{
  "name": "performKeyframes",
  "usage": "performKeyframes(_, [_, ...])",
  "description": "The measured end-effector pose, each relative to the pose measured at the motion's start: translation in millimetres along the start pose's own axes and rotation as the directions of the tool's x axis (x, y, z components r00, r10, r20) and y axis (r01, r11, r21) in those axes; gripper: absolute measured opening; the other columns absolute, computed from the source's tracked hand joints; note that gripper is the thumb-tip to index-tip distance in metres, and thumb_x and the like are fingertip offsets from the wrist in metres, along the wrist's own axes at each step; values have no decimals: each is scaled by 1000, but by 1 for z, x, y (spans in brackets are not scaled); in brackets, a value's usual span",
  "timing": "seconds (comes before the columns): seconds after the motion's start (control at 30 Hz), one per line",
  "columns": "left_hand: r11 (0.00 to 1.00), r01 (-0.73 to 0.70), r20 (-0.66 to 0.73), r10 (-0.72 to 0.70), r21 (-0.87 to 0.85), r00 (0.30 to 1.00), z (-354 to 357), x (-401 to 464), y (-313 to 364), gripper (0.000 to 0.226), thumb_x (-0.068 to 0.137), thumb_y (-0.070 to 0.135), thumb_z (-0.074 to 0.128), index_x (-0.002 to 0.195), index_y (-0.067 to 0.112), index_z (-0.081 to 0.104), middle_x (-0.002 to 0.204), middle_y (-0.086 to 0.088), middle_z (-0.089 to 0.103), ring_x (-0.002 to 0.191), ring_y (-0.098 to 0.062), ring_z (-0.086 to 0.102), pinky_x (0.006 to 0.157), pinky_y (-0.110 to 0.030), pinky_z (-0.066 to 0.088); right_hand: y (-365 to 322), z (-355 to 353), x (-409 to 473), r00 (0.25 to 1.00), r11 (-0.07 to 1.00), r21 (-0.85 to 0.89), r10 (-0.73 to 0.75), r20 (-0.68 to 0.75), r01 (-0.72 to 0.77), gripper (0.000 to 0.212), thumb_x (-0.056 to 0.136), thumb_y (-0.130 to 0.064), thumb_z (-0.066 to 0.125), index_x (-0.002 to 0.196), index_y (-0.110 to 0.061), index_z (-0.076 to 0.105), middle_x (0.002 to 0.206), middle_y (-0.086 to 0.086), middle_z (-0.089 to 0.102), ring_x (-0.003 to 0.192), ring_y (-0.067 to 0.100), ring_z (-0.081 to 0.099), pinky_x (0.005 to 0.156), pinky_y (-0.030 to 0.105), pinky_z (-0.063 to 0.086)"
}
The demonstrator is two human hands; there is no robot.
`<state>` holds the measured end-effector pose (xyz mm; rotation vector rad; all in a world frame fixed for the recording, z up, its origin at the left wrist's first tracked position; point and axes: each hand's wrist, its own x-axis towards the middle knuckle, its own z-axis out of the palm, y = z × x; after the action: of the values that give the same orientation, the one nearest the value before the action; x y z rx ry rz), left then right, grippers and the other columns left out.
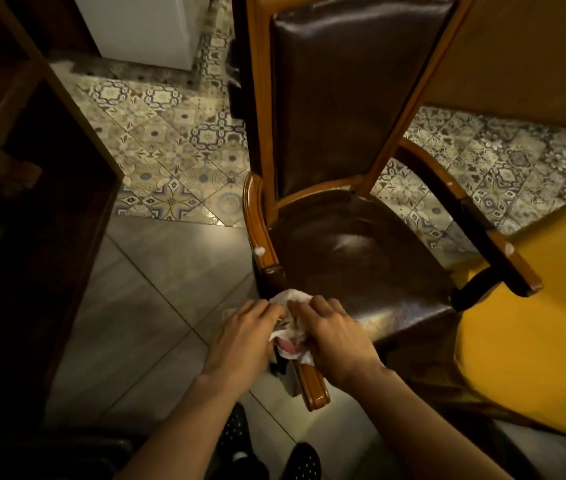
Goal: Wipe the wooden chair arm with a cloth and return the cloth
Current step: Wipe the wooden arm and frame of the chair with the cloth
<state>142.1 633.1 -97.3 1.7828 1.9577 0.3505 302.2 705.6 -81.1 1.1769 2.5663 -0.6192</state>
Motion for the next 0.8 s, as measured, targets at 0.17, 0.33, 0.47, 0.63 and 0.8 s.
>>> performKeyframes(0.17, [997,36,-26,-38,-74,999,32,-2,5,47,90,19,68,131,33,51,133,9,57,124,-12,51,101,-32,47,6,27,-5,999,977,212,-24,-26,29,77,90,-50,54,154,-23,20,148,-2,26,132,20,26,107,46,41])
performKeyframes(0.33, [954,106,113,-76,-282,991,28,-4,-14,57,80,18,75,122,43,46,118,18,57,104,-2,59,81,-27,57,8,42,-4,994,981,171,-84,-74,96,87,88,-74,40,156,-24,23,164,-5,20,145,18,23,111,49,37])
performKeyframes(0.47, [958,23,7,-22,-285,1000,7,10,-38,44,83,27,59,120,45,44,119,13,57,97,0,61,68,-20,56,6,59,-3,977,992,95,-60,-203,80,76,94,-73,36,152,-24,39,159,-4,37,138,21,38,99,48,46])
performKeyframes(0.63, [982,-184,0,184,39,983,25,60,-29,50,104,48,25,151,33,34,161,12,29,150,-2,15,122,-33,18,3,74,2,945,998,-32,-56,-324,48,52,91,-53,62,131,-20,63,139,-2,60,128,29,54,83,48,54])
performKeyframes(0.8, [962,-249,166,228,117,959,54,72,-34,60,105,48,8,158,22,19,168,8,5,151,-1,-14,126,-35,-1,13,81,-10,934,988,-120,-128,-333,93,45,88,-43,69,127,-21,67,139,-4,62,125,29,59,82,45,55])
